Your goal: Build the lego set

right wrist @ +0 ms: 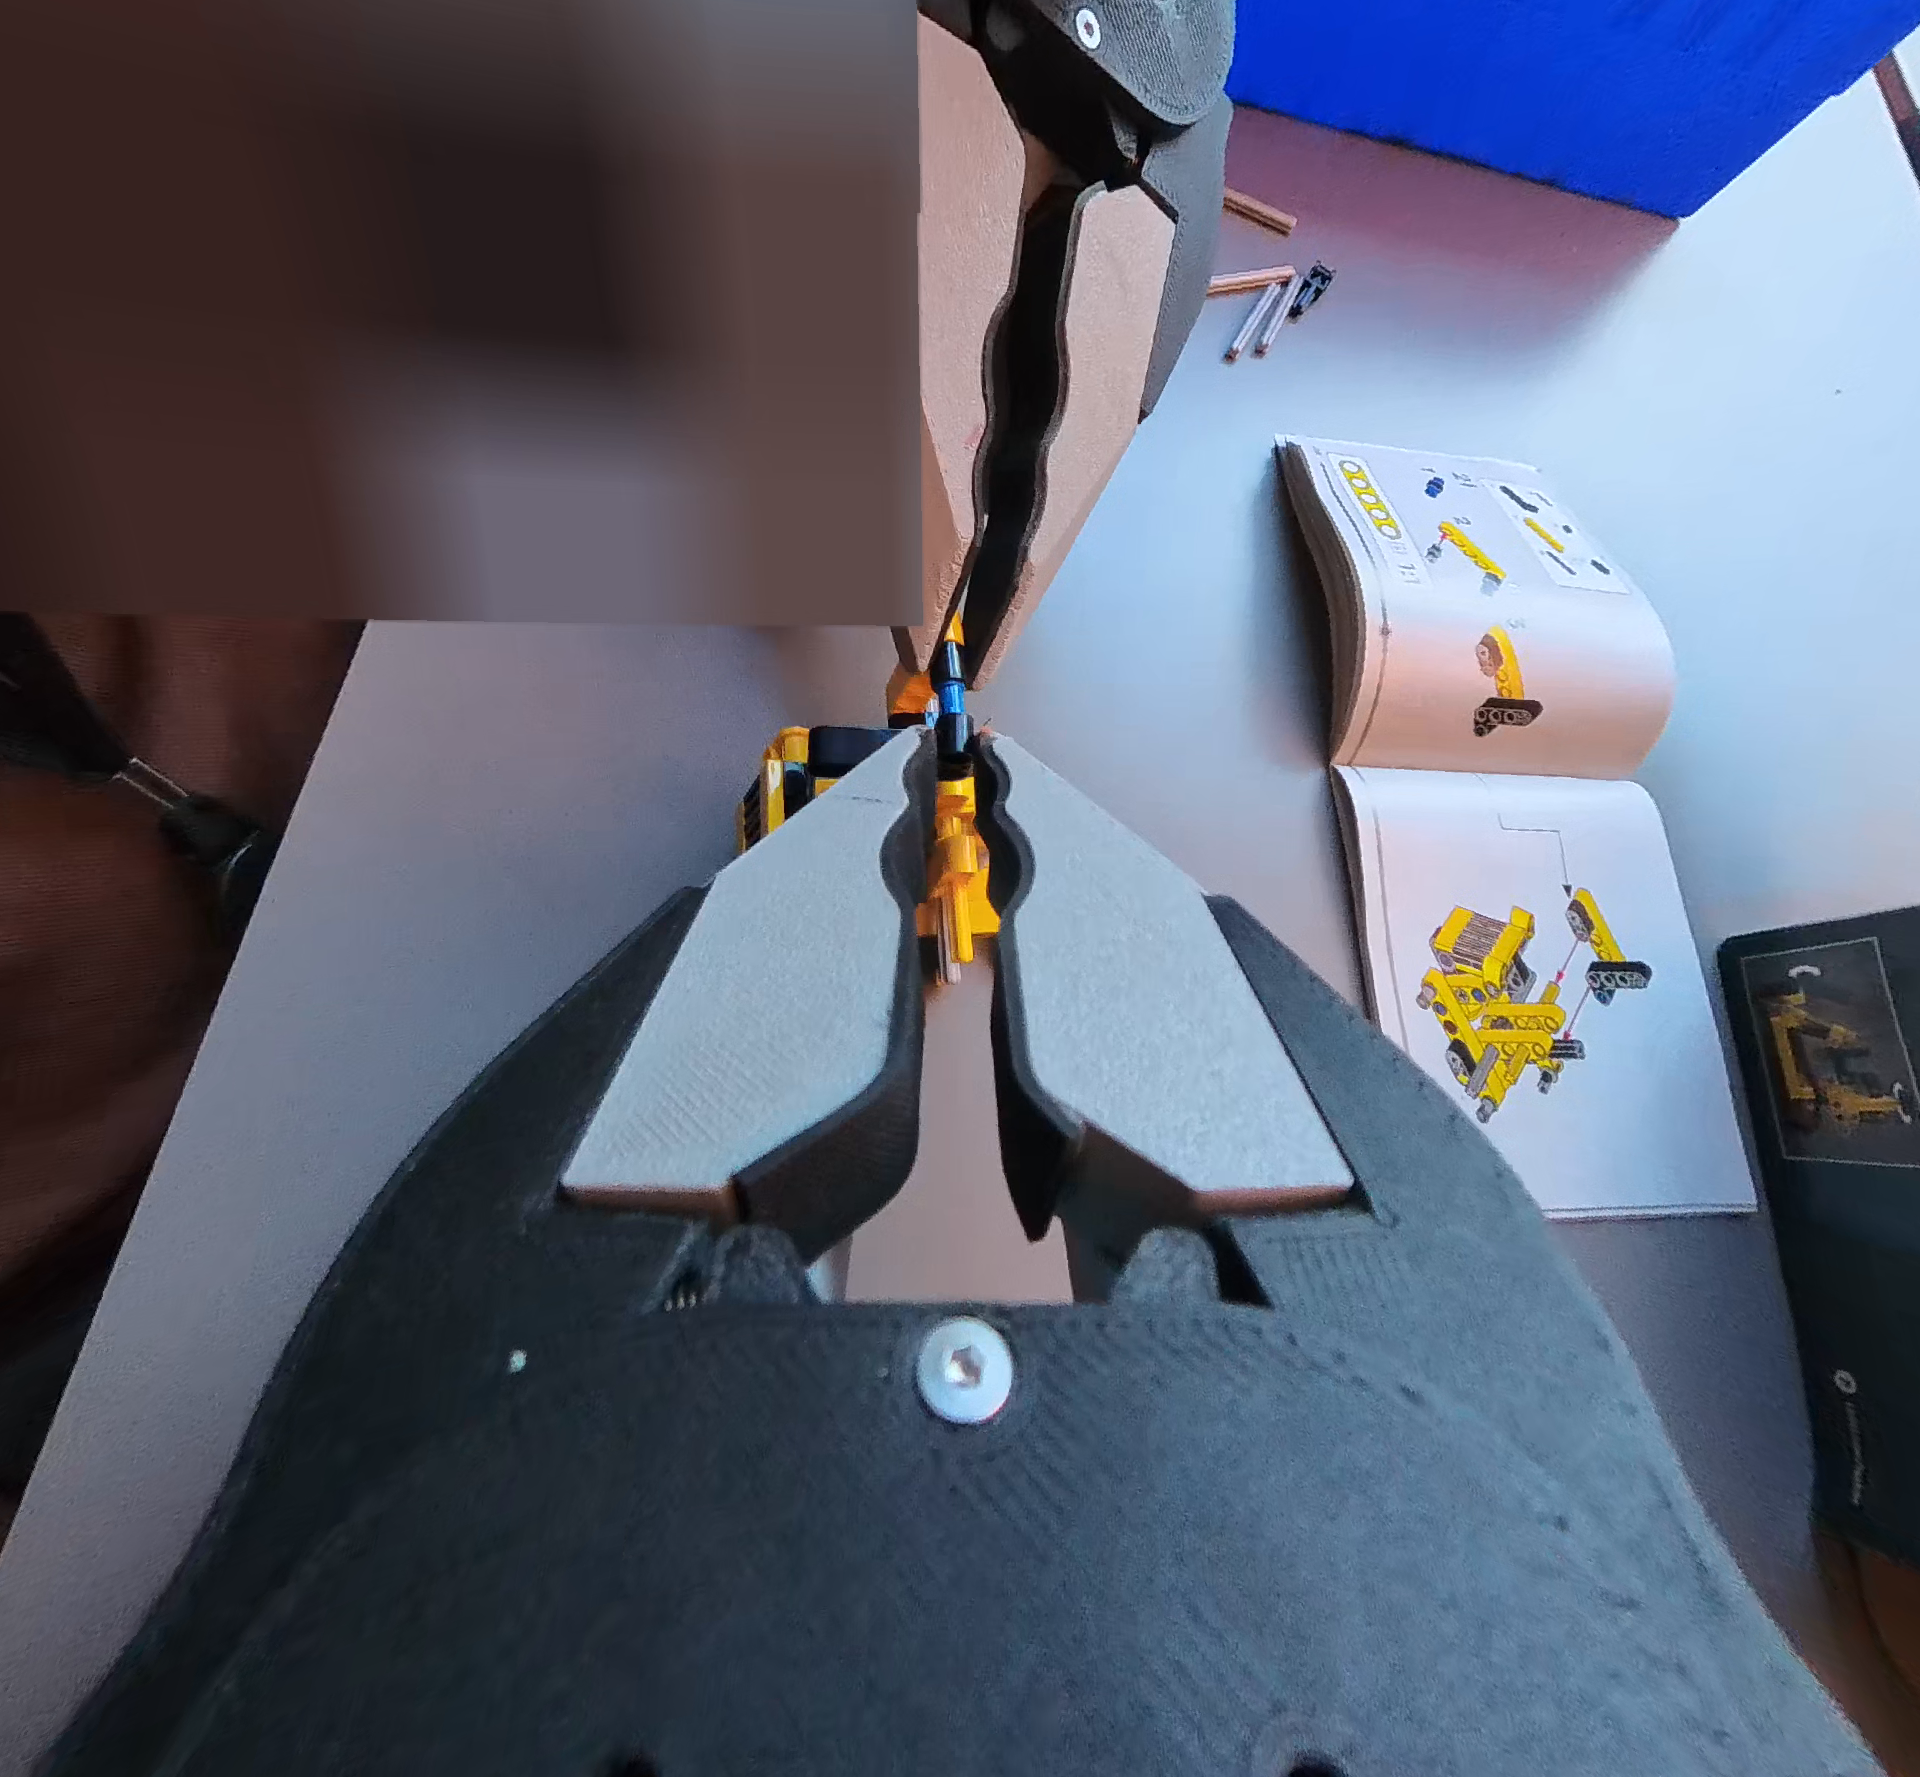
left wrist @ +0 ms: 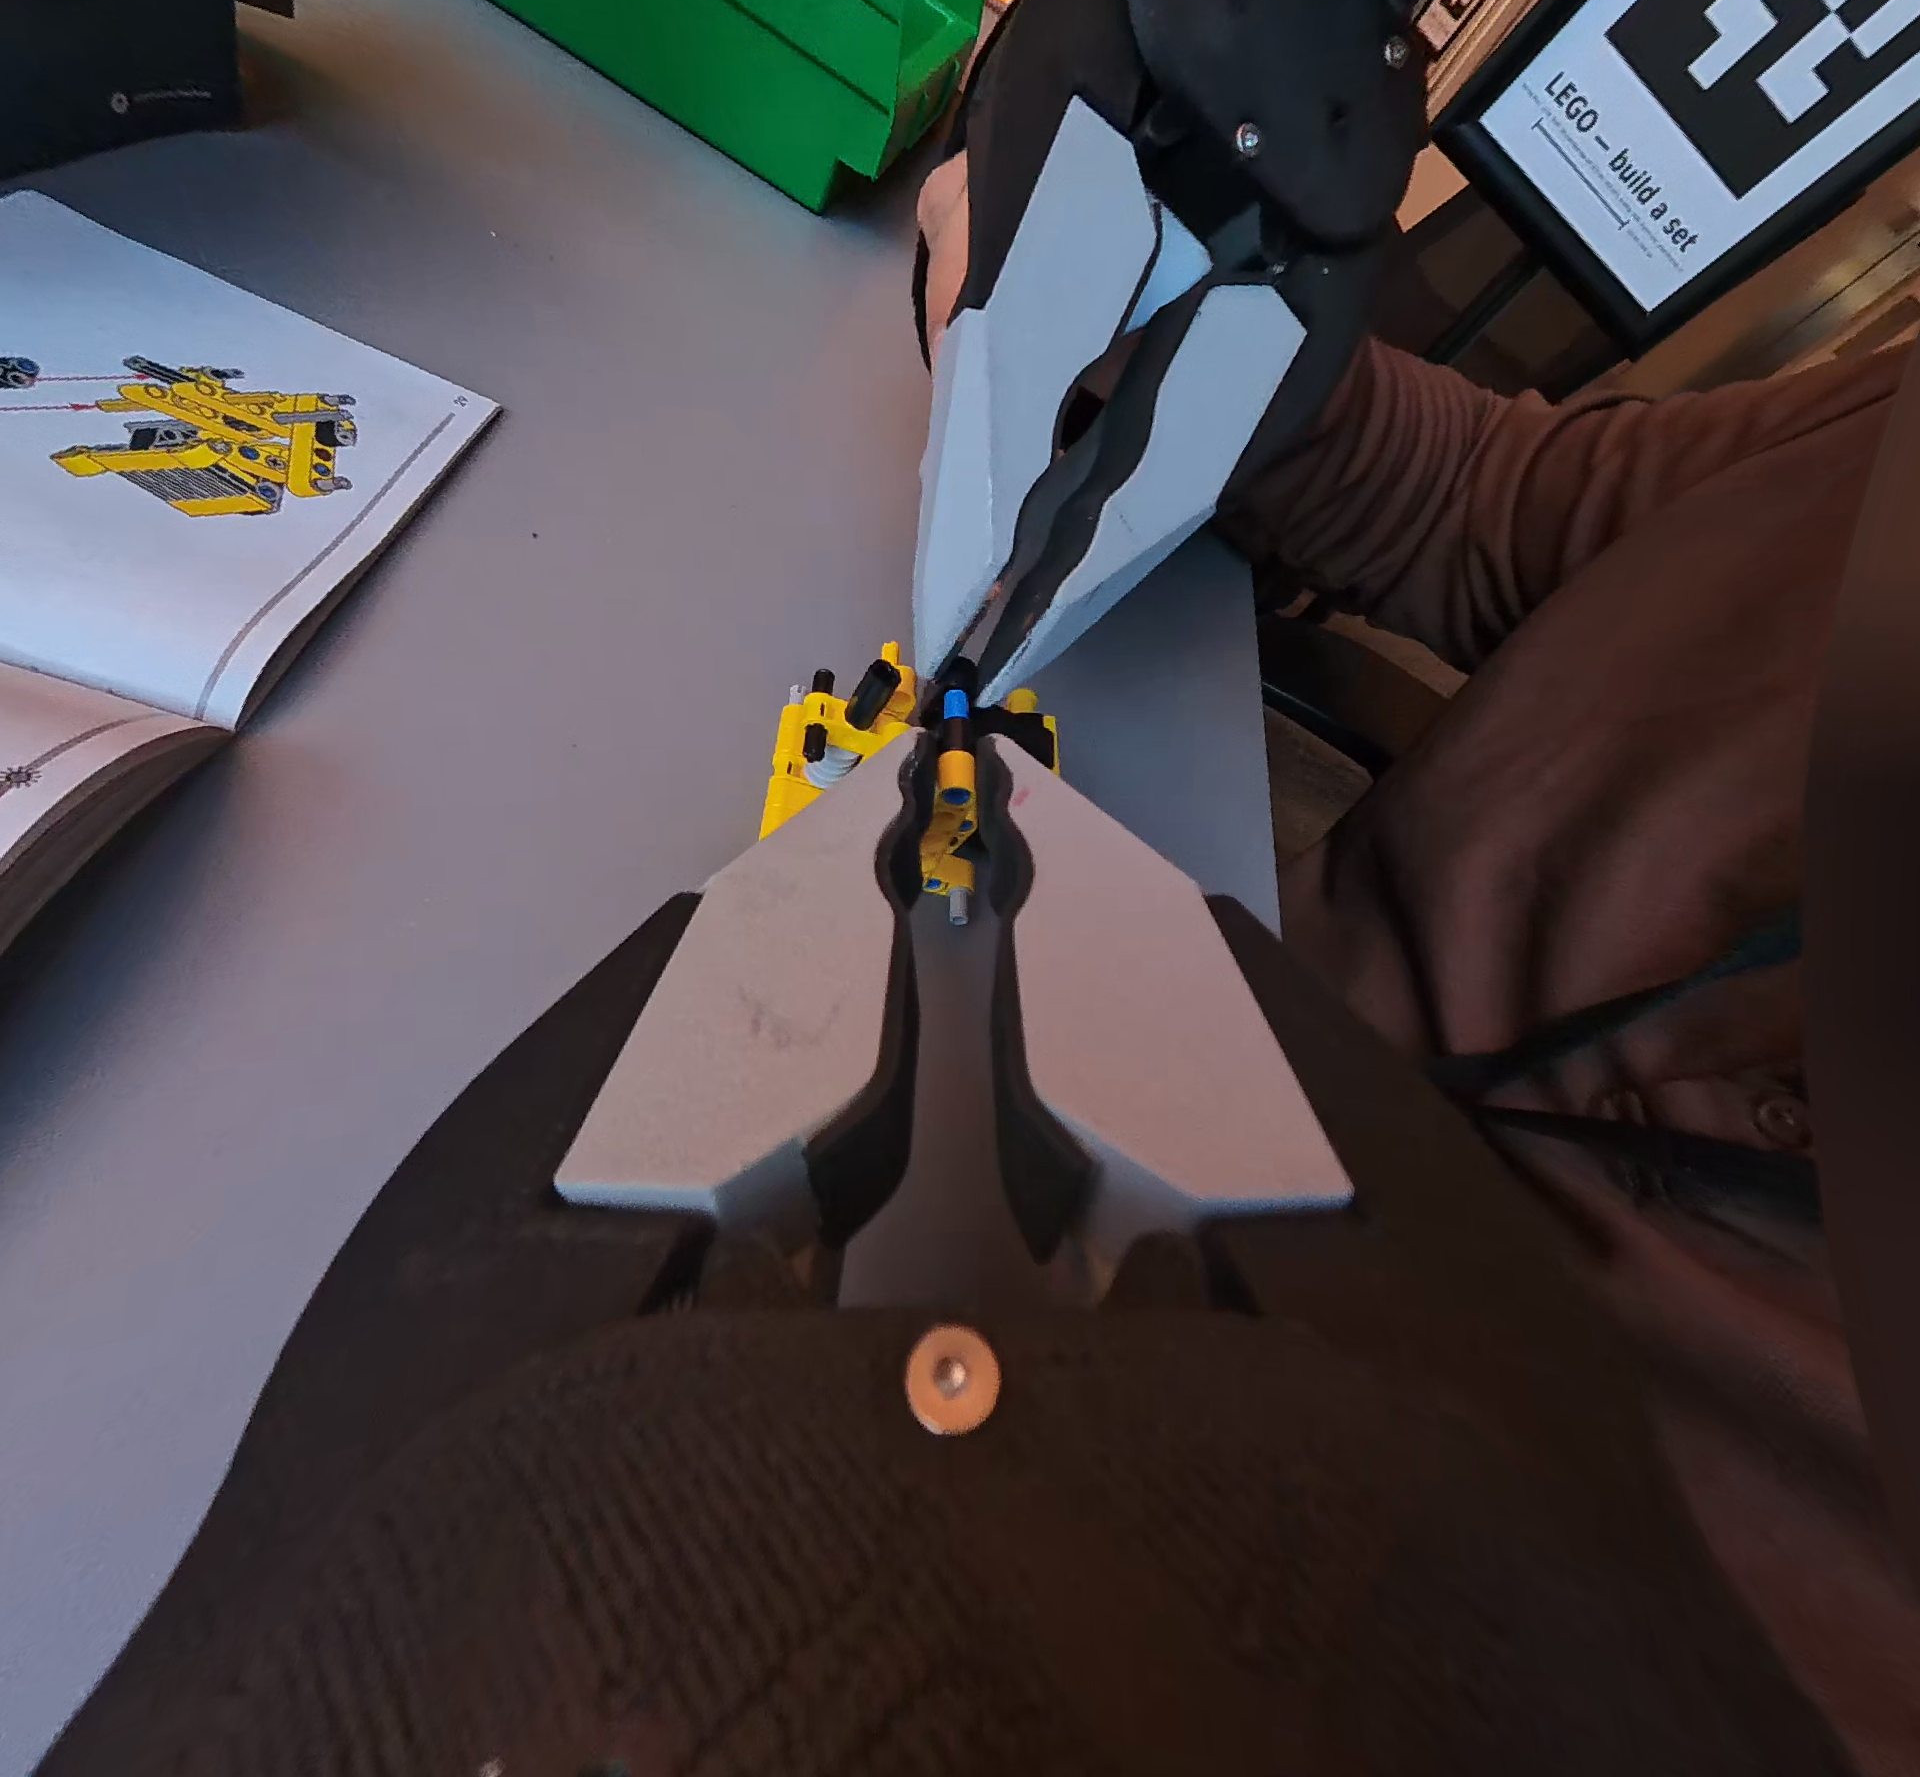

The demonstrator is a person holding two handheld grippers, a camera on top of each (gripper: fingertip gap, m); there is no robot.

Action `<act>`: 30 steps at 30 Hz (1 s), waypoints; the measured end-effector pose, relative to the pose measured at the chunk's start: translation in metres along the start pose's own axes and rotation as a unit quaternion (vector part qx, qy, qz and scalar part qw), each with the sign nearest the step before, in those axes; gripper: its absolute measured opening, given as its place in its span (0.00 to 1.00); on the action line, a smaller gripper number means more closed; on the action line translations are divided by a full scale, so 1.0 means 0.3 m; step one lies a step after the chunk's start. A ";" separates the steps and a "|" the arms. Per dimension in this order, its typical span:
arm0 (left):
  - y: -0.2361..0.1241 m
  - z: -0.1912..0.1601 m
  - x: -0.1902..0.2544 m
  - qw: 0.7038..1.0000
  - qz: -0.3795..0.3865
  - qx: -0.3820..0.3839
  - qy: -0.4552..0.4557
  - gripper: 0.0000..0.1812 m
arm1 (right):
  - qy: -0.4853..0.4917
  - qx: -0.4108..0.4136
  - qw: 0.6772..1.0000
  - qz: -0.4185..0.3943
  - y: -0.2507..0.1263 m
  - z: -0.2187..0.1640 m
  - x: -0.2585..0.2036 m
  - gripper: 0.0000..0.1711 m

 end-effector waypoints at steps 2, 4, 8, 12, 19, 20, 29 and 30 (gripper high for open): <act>0.000 0.000 0.000 1.000 0.000 -0.001 0.000 0.03 | -0.002 -0.001 1.000 0.002 -0.001 0.002 0.001 0.02; 0.000 0.000 0.001 1.000 0.001 -0.002 0.002 0.03 | -0.003 -0.005 1.000 0.004 -0.001 0.004 0.001 0.02; 0.002 0.001 0.002 1.000 0.003 -0.003 0.005 0.03 | -0.017 -0.017 1.000 0.008 0.000 0.011 0.003 0.02; 0.000 -0.003 0.001 1.000 -0.002 0.000 0.003 0.03 | -0.006 -0.007 1.000 0.023 0.002 0.008 0.009 0.02; 0.003 -0.003 0.007 1.000 0.006 0.000 0.013 0.03 | -0.023 -0.018 0.999 0.032 0.001 0.016 0.013 0.02; 0.003 -0.005 0.008 1.000 0.009 0.002 0.016 0.03 | -0.021 -0.014 0.999 0.029 0.002 0.014 0.011 0.02; -0.004 -0.025 0.015 0.999 0.026 0.036 0.017 0.03 | 0.081 0.076 0.994 0.010 0.014 -0.041 -0.003 0.02; -0.003 -0.025 0.016 0.999 0.027 0.037 0.018 0.03 | 0.084 0.082 0.993 0.010 0.019 -0.047 -0.005 0.02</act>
Point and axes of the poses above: each gripper's, where its closed fingertips meet, y out along the fingers, z out of its top, x = y × z across the jaws, the point moved 9 cm from there along -y, back along the fingers, and after that the axes turned 3 degrees about -y, right-handed, at the moved point
